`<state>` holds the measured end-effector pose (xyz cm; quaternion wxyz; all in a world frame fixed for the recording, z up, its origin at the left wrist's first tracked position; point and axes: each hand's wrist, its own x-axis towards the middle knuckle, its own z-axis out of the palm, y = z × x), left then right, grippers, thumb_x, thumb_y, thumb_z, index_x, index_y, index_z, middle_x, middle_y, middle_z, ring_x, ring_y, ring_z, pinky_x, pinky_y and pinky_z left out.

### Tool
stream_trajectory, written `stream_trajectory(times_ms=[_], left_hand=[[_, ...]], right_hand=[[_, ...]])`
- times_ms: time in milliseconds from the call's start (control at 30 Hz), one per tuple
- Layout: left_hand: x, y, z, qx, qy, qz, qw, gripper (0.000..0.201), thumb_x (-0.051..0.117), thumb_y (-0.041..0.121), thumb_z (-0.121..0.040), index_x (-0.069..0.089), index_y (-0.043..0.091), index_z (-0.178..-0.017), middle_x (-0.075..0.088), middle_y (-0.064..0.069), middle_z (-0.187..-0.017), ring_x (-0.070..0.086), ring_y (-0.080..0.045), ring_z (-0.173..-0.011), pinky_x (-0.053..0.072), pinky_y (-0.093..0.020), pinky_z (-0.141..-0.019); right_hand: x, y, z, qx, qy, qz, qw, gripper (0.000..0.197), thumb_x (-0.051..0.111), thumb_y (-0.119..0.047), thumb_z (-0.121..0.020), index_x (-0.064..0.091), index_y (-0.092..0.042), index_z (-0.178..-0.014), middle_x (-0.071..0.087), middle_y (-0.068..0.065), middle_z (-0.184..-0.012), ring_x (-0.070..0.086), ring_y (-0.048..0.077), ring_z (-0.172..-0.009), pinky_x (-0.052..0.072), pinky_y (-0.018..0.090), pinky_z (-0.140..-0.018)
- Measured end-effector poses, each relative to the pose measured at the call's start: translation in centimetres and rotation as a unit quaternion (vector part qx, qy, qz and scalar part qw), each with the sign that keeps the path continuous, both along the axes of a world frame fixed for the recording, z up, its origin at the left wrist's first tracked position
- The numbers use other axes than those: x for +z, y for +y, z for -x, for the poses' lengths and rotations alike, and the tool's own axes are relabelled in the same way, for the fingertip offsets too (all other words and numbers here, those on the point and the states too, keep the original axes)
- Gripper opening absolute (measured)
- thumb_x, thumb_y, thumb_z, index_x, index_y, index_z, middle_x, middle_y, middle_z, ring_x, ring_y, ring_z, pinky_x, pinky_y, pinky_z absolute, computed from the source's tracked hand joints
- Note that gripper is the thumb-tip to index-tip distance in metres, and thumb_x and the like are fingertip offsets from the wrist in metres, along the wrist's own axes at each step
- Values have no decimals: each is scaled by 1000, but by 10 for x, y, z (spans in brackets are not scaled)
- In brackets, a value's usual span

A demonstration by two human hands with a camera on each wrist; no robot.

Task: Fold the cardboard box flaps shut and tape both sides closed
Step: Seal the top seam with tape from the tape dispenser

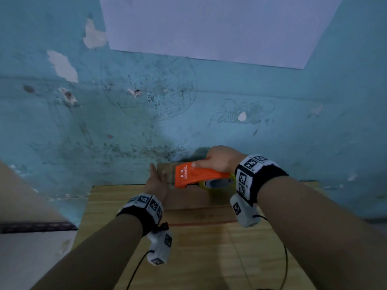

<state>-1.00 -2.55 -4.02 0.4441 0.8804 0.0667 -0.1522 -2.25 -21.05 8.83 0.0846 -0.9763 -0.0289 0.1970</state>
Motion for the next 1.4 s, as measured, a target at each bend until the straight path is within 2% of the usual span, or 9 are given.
stream_trajectory(times_ms=[167,267,500,700,1000,1100,1266,1333,1400], left_hand=[[4,-2,-4,22,9,-55,998,57,21,37,-104,45,-3,-135,49,-25,-140,47,-38,-128,36,-38,-104],[8,-2,-4,8,1,-95,995,54,20,34,-104,48,-2,-133,52,-24,-136,50,-37,-124,39,-38,-101],[-2,-8,-2,-16,-29,-146,989,52,19,35,-104,50,4,-132,58,-21,-131,56,-35,-119,42,-38,-98],[-3,-7,-1,-29,-16,-161,986,58,15,44,-102,45,10,-138,57,-18,-134,56,-34,-119,44,-39,-98],[6,-45,-7,-55,8,-171,984,54,18,40,-103,32,13,-147,48,-18,-143,51,-34,-126,41,-39,-101],[4,-55,-6,-47,18,-172,984,53,19,39,-103,20,19,-152,45,-20,-145,52,-36,-124,44,-40,-96],[-1,-71,1,-54,9,-180,982,52,20,37,-103,16,23,-152,49,-20,-141,56,-35,-119,46,-38,-90],[1,-75,2,-72,-12,-197,978,52,23,34,-103,12,26,-153,42,-17,-147,52,-35,-124,45,-40,-95],[5,-74,2,-115,-70,-253,958,53,28,32,-102,12,30,-152,22,-8,-158,36,-32,-139,35,-47,-111]], right_hand=[[3,-1,0,12,-9,0,1000,49,44,-65,-87,40,-29,-56,43,-5,-59,43,9,-56,30,24,-54],[2,-6,1,7,-22,-5,1000,53,44,-69,-85,45,-24,-56,46,-1,-59,46,12,-56,33,25,-55],[0,-21,10,9,-34,-10,999,51,46,-70,-83,41,-27,-54,43,-4,-59,42,9,-54,31,25,-53],[5,-65,20,-12,-29,-12,999,51,46,-70,-83,42,-28,-54,45,-6,-58,44,9,-54,30,25,-53],[5,-112,25,-27,-20,-36,999,51,45,-69,-84,48,-26,-58,51,-3,-61,50,10,-57,34,24,-55],[2,-122,27,-23,-19,-42,999,50,44,-68,-86,47,-26,-58,50,-3,-61,49,10,-57,34,24,-55],[-3,-140,24,-18,-19,-33,999,54,44,-72,-82,49,-25,-57,51,-2,-61,51,14,-59,35,27,-57],[-7,-145,23,-16,-27,-37,999,55,45,-72,-82,48,-25,-55,50,-3,-60,51,14,-59,36,28,-58],[-9,-150,22,-20,-36,-48,998,55,45,-71,-82,46,-24,-53,49,-3,-57,48,12,-55,34,27,-55]])
